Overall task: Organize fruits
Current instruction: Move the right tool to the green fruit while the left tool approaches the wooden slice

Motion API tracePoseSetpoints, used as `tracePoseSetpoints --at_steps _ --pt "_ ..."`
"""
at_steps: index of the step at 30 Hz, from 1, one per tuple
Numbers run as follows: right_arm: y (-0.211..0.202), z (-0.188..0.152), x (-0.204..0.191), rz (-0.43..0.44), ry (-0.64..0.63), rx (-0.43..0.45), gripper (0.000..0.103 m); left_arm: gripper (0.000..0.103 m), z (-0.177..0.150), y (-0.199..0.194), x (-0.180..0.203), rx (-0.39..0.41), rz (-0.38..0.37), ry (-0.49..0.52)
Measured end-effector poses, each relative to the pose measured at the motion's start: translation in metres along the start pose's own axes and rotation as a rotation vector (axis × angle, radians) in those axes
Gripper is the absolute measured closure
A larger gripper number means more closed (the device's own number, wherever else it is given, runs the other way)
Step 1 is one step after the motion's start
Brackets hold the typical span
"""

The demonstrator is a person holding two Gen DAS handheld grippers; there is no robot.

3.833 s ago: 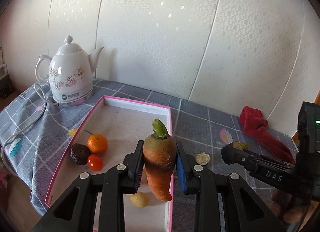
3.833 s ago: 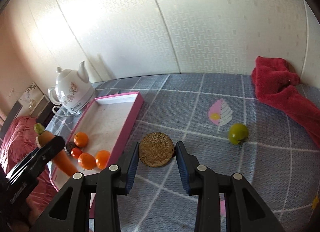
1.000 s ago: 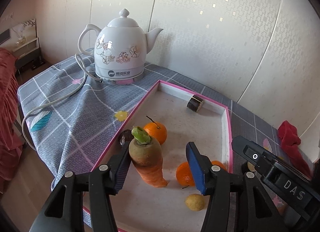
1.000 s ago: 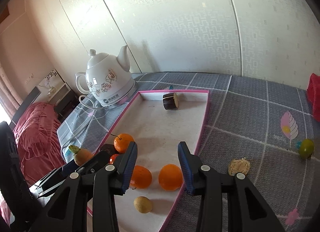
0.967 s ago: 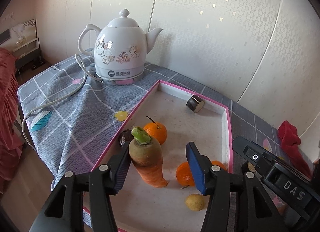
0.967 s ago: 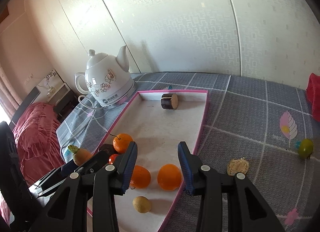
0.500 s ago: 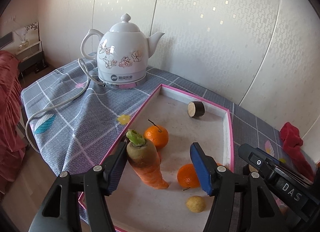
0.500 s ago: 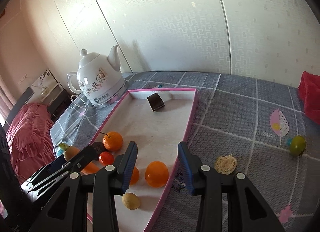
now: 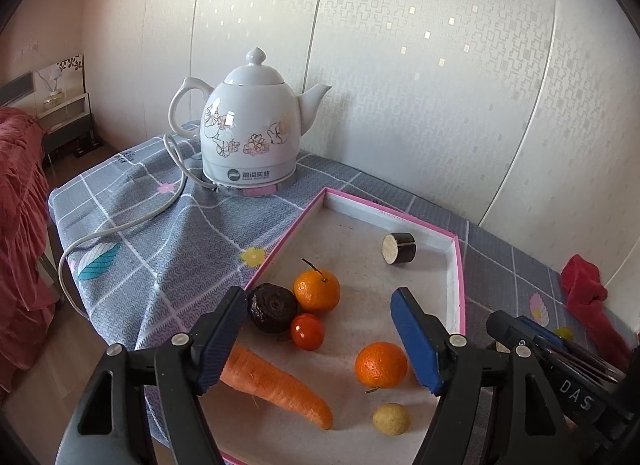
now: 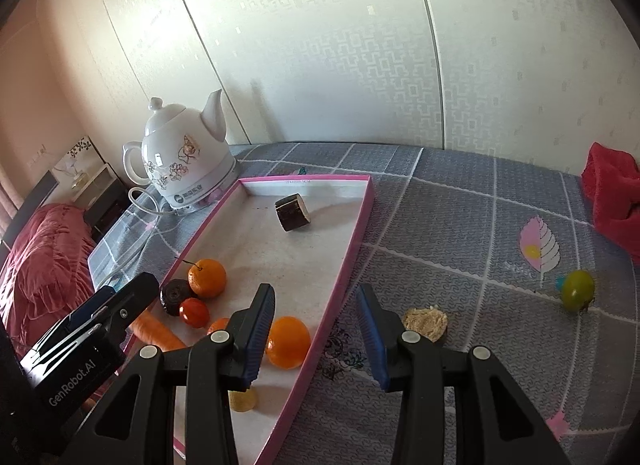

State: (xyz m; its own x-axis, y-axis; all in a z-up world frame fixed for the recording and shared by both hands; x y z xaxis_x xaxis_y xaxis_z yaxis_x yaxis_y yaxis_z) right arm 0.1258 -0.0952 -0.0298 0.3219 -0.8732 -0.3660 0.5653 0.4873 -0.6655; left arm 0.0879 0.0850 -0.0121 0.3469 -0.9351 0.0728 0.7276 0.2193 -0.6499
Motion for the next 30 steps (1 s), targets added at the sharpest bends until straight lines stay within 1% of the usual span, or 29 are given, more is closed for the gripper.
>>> tracePoseSetpoints --at_steps 2,7,9,10,11,16,18,22,24,28,29,30 --pt "-0.002 0.000 0.003 -0.001 0.011 0.001 0.060 0.028 0.002 0.000 -0.006 0.000 0.002 -0.024" --pt "-0.010 0.001 0.014 -0.017 0.044 0.011 0.060 0.030 0.003 0.007 -0.027 -0.031 0.007 -0.118" --pt "-0.012 0.000 0.019 -0.027 0.055 0.009 0.060 0.030 0.003 0.009 -0.030 -0.043 0.004 -0.135" --pt "-0.013 -0.001 0.022 -0.037 0.062 0.006 0.060 0.033 0.002 0.010 -0.029 -0.046 0.000 -0.134" --pt "-0.013 -0.001 0.025 -0.043 0.068 0.005 0.060 0.038 0.002 0.010 -0.027 -0.047 -0.004 -0.126" --pt "-0.023 -0.002 0.038 -0.074 0.088 0.008 0.060 0.046 -0.001 0.003 -0.006 -0.028 -0.037 -0.039" --pt "-0.029 -0.003 0.042 -0.092 0.088 0.009 0.060 0.046 -0.003 0.000 0.004 -0.019 -0.051 0.000" --pt "-0.040 -0.008 0.055 -0.138 0.093 -0.005 0.060 0.050 -0.007 -0.006 0.022 -0.008 -0.093 0.069" --pt "-0.046 -0.010 0.061 -0.155 0.093 -0.009 0.060 0.051 -0.010 -0.009 0.031 -0.012 -0.123 0.099" --pt "-0.068 -0.010 0.080 -0.207 0.092 0.012 0.060 0.060 -0.016 -0.013 0.049 -0.020 -0.171 0.162" --pt "-0.073 -0.010 0.087 -0.220 0.104 0.022 0.060 0.064 -0.018 -0.013 0.053 -0.025 -0.186 0.172" --pt "-0.079 -0.011 0.097 -0.236 0.132 0.036 0.060 0.065 -0.019 -0.014 0.058 -0.029 -0.197 0.183"
Point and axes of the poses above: each gripper's, at about its wrist camera, not at the fingertips, and y roughly the way its jaws point, x to its right, z to its top, the point moved 4 cm from there along y, roughly the way its jaws point, and after that the axes turned 8 degrees about z, right-handed, at the moved point
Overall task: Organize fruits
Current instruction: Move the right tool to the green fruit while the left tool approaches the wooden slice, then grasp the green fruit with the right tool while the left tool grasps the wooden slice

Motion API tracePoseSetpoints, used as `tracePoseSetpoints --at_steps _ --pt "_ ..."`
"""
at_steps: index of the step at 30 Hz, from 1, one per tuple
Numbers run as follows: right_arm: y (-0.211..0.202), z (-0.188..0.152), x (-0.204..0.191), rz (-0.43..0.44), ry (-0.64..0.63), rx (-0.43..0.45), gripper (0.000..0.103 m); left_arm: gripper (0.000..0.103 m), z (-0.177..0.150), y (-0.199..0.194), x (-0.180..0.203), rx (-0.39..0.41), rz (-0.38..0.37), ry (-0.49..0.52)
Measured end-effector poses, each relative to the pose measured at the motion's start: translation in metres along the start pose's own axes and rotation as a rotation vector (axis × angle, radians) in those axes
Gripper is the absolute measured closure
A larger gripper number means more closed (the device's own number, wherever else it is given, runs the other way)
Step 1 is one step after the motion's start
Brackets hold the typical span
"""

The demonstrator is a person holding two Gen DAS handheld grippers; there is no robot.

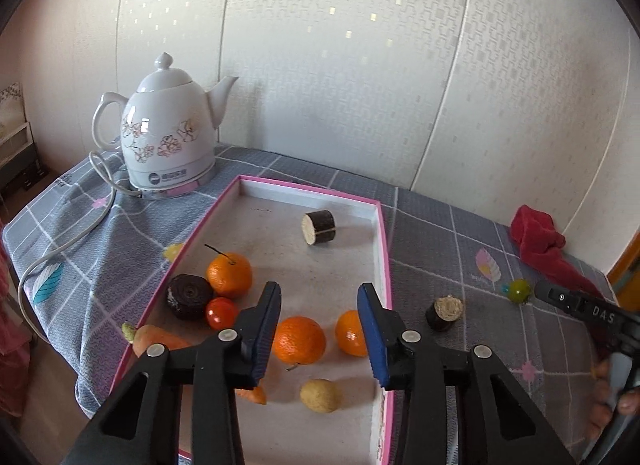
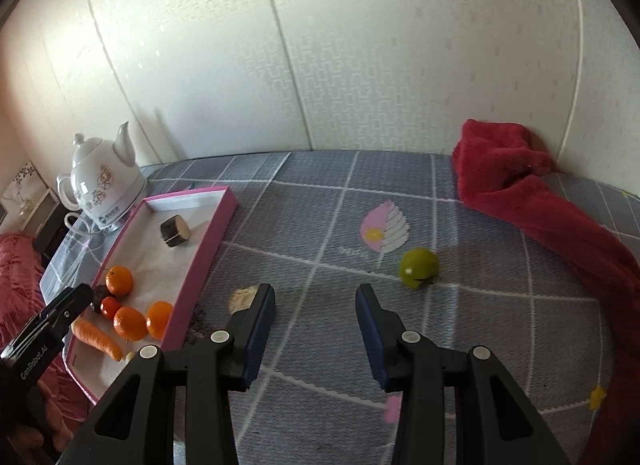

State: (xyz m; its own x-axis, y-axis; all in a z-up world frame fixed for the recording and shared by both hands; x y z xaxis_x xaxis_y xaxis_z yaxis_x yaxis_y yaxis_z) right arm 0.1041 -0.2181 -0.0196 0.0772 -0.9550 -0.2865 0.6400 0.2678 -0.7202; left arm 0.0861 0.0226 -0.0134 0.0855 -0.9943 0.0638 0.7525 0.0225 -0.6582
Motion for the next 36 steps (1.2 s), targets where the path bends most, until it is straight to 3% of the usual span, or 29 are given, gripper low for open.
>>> tracePoseSetpoints --at_steps 7,10,21,36 --pt "-0.011 0.000 0.076 -0.042 0.311 0.047 0.061 0.070 -0.006 -0.005 0.032 -0.012 -0.053 0.074" --pt "-0.012 -0.001 0.089 -0.037 0.371 0.051 0.061 0.070 -0.009 -0.006 0.050 -0.023 -0.069 0.111" --pt "0.000 -0.008 0.093 -0.030 0.365 -0.018 0.061 0.072 -0.024 0.015 0.099 -0.116 -0.134 0.198" --pt "0.012 -0.003 0.093 0.016 0.263 -0.040 0.060 0.072 -0.023 0.057 0.143 -0.135 -0.154 0.293"
Point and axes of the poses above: each gripper's, at about its wrist camera, not at the fingertips, and y roughly the way its jaws point, x to its right, z to its top, the point moved 4 cm from there along y, roughly the way its jaws point, and after that the axes turned 8 degrees about z, right-handed, at the moved point
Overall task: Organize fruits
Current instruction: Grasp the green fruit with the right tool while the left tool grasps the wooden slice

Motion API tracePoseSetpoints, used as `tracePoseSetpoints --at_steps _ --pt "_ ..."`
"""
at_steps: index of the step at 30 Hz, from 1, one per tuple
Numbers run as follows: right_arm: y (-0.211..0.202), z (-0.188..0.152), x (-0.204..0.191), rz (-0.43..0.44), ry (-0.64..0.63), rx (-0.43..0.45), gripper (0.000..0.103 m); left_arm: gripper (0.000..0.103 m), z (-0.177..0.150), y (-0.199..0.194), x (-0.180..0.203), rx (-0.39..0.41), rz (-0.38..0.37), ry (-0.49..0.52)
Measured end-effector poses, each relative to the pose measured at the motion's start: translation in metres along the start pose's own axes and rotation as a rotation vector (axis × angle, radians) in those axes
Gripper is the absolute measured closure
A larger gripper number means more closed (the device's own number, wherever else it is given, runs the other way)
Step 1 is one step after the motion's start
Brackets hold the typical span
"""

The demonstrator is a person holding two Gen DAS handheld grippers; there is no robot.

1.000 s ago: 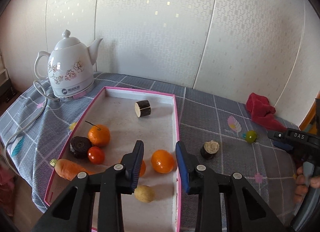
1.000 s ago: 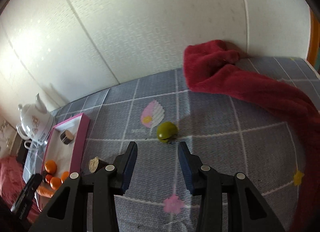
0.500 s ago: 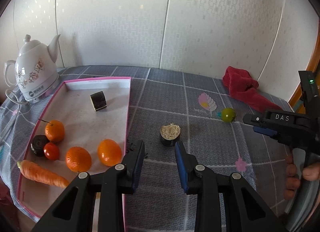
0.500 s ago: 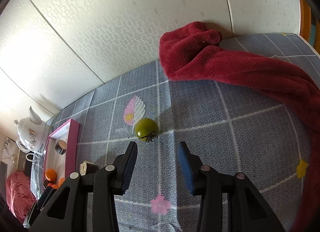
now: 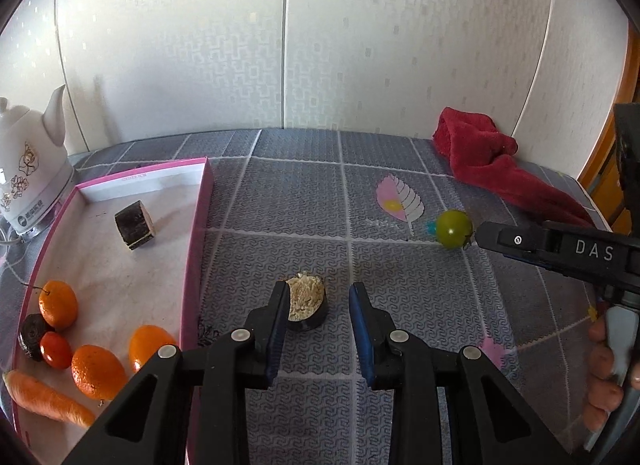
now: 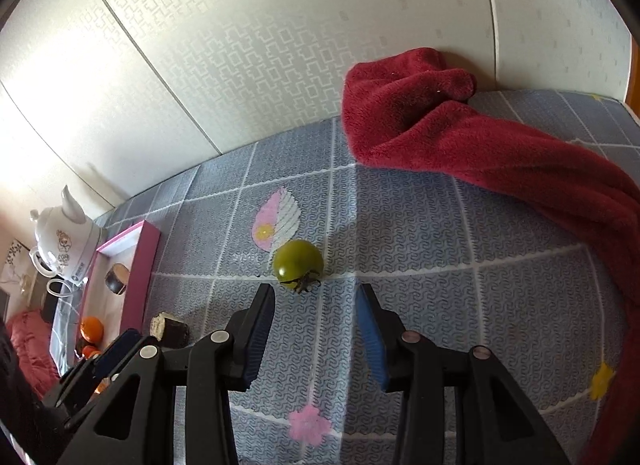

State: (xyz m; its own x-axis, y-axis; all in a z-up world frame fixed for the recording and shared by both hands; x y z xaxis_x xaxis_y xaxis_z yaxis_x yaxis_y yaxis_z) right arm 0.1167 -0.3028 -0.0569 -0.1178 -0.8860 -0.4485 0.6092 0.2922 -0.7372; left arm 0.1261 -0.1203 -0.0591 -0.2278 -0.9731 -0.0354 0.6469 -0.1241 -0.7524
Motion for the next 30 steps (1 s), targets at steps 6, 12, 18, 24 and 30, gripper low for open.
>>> tracePoseSetpoints --at_steps 6,12,18,24,30 --pt "0.014 0.004 -0.011 -0.016 -0.066 -0.013 0.060 0.072 0.004 0.009 -0.001 0.002 -0.008 -0.017" --pt "0.037 0.008 -0.025 -0.117 -0.200 -0.018 0.060 0.074 0.006 0.011 -0.004 0.020 -0.026 -0.031" --pt "0.049 0.007 -0.028 -0.166 -0.257 -0.039 0.070 0.073 0.003 0.010 -0.012 0.017 -0.089 -0.075" --pt "0.048 0.006 -0.024 -0.149 -0.243 -0.051 0.070 0.071 0.004 0.001 -0.022 0.046 -0.101 -0.108" --pt "0.047 0.008 -0.020 -0.108 -0.194 -0.075 0.069 0.071 0.000 0.004 -0.017 0.047 -0.061 -0.062"
Point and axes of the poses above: each gripper's, at about its wrist camera, not at the fingertips, and y roughly the way its jaws point, x to its right, z to its top, the point moved 4 cm from there along y, roughly the way its jaws point, and after that the axes turned 8 degrees about z, right-handed, at the moved point
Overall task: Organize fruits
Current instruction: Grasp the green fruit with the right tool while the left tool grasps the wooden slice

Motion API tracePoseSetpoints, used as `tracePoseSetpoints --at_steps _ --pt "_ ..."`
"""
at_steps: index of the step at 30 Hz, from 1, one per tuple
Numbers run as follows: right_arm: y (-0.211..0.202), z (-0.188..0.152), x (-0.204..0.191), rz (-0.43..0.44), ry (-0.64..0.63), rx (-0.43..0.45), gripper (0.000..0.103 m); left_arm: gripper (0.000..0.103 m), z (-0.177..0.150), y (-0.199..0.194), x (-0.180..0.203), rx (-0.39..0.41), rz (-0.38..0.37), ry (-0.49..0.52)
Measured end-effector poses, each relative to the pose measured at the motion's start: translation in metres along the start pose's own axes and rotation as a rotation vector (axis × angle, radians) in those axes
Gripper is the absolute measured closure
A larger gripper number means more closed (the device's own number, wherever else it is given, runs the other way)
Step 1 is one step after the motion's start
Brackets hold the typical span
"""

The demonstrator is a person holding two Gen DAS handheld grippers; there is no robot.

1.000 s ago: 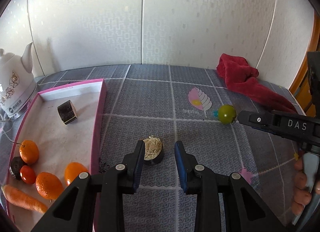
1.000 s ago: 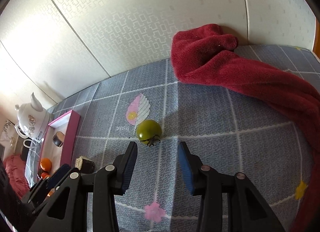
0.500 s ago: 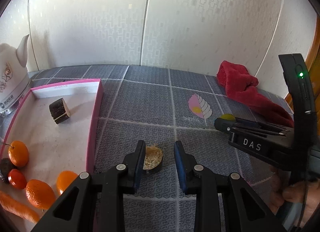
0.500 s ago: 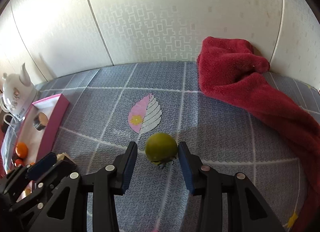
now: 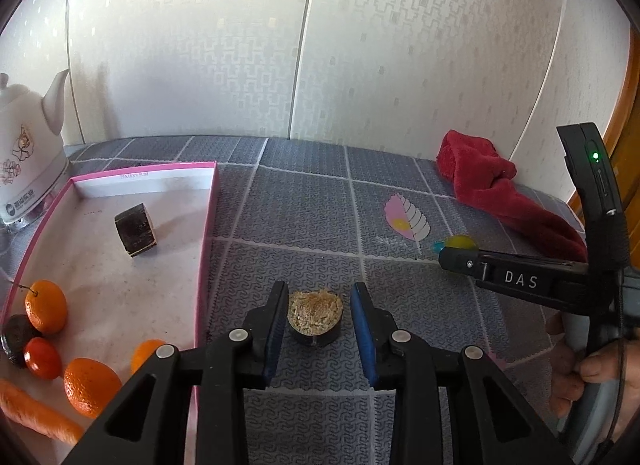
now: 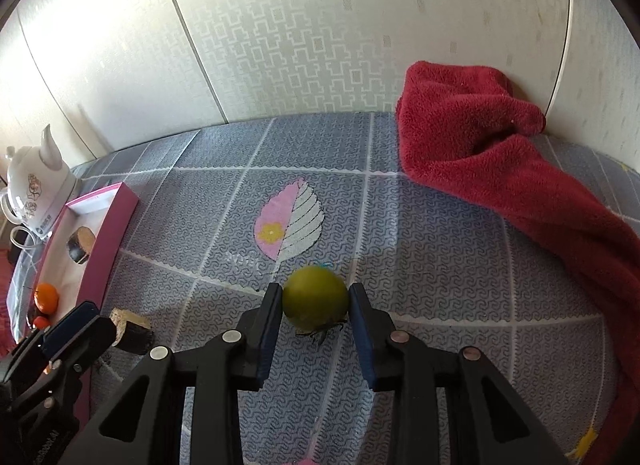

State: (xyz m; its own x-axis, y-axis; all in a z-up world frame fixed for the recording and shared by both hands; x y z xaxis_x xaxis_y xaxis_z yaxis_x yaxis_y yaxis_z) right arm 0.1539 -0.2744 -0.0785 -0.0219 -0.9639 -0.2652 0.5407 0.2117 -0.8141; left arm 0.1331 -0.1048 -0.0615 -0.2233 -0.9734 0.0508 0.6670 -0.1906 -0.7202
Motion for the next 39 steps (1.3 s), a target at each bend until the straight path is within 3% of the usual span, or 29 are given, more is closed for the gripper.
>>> tracePoseSetpoints --at_steps 13,18,21,26,28,30,31,32,39 --pt "0.001 0.001 -0.002 -0.003 0.016 -0.007 0.069 0.071 -0.003 0.008 0.008 0.001 0.062 0.068" --pt "0.002 0.001 -0.005 -0.016 -0.013 0.001 0.069 0.080 -0.004 0.006 0.008 0.010 0.071 0.076" --pt "0.001 0.000 -0.007 -0.031 -0.031 0.011 0.069 0.099 -0.004 -0.001 0.010 0.024 0.019 0.074" --pt "-0.002 0.001 0.000 -0.015 -0.015 0.009 0.069 0.100 -0.005 -0.010 0.018 0.021 -0.072 0.074" --pt "-0.001 -0.001 0.002 -0.023 -0.005 -0.003 0.069 0.097 -0.002 -0.019 0.016 0.045 -0.068 0.065" --pt "-0.002 -0.001 0.003 -0.027 -0.002 -0.004 0.069 0.076 -0.001 -0.025 0.013 0.049 -0.070 0.057" --pt "-0.003 -0.001 0.004 -0.027 -0.001 -0.002 0.069 0.059 -0.001 -0.026 0.010 0.055 -0.046 0.058" --pt "-0.003 -0.001 0.004 -0.026 0.002 -0.001 0.069 0.055 -0.002 -0.027 0.009 0.061 -0.020 0.069" --pt "-0.007 0.001 0.007 -0.016 0.029 0.002 0.069 0.055 -0.008 -0.011 0.010 0.003 0.029 0.107"
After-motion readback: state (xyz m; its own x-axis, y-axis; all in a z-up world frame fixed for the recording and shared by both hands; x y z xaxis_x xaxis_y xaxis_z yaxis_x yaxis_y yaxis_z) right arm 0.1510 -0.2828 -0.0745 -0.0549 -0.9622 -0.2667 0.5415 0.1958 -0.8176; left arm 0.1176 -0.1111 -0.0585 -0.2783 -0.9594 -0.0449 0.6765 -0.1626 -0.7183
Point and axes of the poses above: each gripper's, at about its wrist camera, not at the fingertips, and y roughly the way its jaws point, x to its right, z to its top, the point moved 4 cm from there along y, roughly the way its jaws point, and after that the axes turned 8 degrees about z, right-handed, at the moved point
